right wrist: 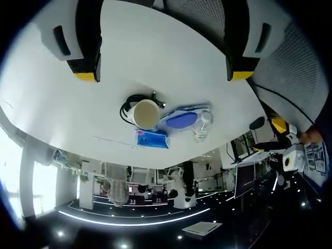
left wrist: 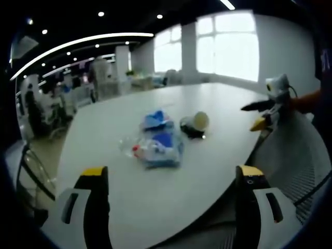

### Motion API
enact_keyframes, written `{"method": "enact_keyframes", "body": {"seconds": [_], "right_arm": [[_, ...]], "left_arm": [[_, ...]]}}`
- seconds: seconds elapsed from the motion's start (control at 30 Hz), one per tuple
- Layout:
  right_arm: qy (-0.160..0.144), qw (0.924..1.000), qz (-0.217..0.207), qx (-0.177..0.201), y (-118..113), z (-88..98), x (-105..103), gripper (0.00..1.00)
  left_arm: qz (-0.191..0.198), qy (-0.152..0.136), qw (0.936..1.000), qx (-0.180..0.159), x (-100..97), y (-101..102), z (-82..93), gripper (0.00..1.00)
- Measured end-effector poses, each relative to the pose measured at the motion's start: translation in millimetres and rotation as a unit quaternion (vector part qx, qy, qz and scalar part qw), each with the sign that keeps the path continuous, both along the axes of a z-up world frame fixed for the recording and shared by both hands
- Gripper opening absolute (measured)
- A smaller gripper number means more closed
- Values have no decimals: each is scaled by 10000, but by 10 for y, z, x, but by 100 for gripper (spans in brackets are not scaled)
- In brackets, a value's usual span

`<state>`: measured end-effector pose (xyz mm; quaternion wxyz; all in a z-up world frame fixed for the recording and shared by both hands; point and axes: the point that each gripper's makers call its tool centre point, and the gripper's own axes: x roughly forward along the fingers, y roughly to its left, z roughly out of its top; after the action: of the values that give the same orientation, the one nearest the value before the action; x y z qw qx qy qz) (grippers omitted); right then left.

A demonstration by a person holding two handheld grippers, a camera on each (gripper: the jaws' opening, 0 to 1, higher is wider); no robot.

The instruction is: Arrange the tabletop items into an orderly group along one side of the table until the central work area is clear of visible clutter.

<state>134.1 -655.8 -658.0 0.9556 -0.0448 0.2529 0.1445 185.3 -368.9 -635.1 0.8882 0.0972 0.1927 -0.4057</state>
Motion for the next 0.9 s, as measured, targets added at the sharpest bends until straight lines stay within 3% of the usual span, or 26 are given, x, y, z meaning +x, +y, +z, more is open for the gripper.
{"method": "enact_keyframes", "body": {"seconds": [0.9], "right_arm": [[-57, 10000, -40, 57, -17, 14, 7, 100]], "left_arm": [[61, -13, 10000, 19, 12, 19, 1, 99]]}}
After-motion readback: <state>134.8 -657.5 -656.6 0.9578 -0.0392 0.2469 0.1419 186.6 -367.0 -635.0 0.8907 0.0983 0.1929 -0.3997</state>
